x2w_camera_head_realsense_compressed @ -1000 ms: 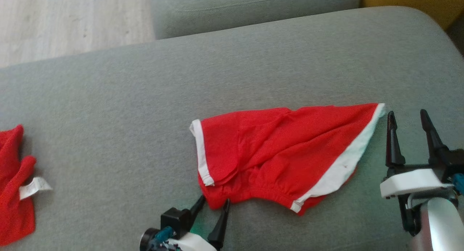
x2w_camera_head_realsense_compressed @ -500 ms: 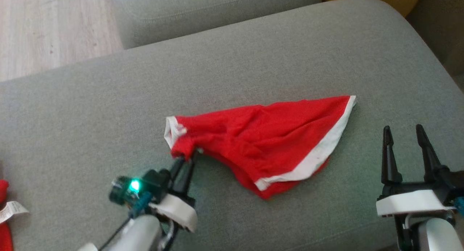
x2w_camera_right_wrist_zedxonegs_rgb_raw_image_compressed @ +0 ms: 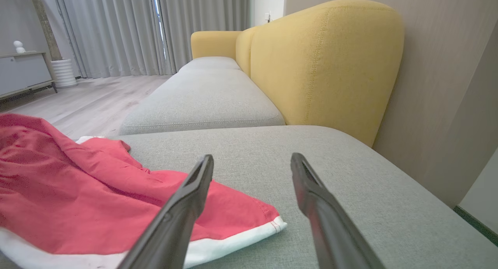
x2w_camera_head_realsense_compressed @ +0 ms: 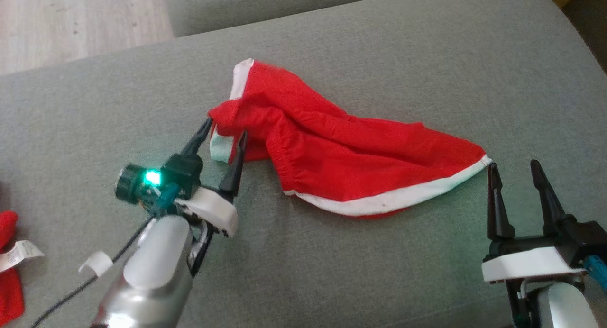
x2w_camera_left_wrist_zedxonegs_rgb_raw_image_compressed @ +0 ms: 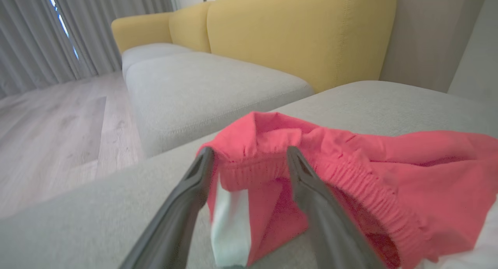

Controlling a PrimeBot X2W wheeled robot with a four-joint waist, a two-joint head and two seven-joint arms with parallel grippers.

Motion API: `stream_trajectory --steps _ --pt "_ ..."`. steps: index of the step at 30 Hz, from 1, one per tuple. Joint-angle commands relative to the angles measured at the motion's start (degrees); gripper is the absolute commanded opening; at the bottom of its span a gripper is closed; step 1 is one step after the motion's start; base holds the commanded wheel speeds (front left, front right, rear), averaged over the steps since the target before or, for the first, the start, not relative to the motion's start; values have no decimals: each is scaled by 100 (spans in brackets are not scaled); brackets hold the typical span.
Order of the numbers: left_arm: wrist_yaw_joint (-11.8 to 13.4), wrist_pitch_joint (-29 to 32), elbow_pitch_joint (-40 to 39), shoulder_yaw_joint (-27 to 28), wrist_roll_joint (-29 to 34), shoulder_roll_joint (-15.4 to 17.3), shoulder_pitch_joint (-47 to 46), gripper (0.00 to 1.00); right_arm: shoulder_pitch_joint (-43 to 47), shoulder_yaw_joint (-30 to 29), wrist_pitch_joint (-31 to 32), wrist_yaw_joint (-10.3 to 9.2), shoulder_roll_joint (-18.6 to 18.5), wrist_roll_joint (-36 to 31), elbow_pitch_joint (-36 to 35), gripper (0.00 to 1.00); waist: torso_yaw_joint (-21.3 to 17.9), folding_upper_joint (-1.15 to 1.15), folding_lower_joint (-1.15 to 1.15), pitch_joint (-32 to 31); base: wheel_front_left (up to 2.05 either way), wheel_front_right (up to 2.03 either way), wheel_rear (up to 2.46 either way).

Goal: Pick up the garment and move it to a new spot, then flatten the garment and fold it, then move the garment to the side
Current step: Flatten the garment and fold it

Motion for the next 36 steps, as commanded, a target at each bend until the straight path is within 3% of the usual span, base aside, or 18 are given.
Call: stream_trajectory --steps 1,6,8,12,14,18,24,35,36 --pt "-52 -45 14 242 -94 -2 -77 100 -108 127 -61 43 -31 48 -133 100 83 0 -1 -34 0 0 0" --pt "13 -45 87 446 -179 -147 599 100 20 171 -61 43 -31 189 -48 100 228 0 -1 -203 0 0 0" --pt "-130 -45 -212 406 -251 -236 886 100 69 165 -61 43 -31 228 -45 100 276 0 -1 -231 0 0 0" --pt "-371 -45 -680 -356 -370 -332 1254 100 103 191 -61 43 -31 304 -42 100 312 0 -1 -233 0 0 0" --pt "-377 -45 -704 -806 -520 -312 1212 100 76 250 -61 43 -31 315 -40 100 272 0 -1 -197 0 0 0" --pt "-380 -46 -485 -1093 -810 -242 996 100 15 338 -61 43 -31 326 -57 100 178 0 -1 -135 0 0 0" --pt "-378 -46 325 -924 -902 -211 562 100 -18 343 -61 43 -30 346 -91 100 -91 0 -1 -36 0 0 0" --pt "-381 -46 472 -1126 -1194 -154 324 100 3 283 -61 43 -30 428 -101 100 -378 0 -1 14 0 0 0" --pt "-381 -46 465 -1147 -1212 -146 317 96 4 276 -61 43 -30 427 -103 100 -386 0 -1 15 0 0 0"
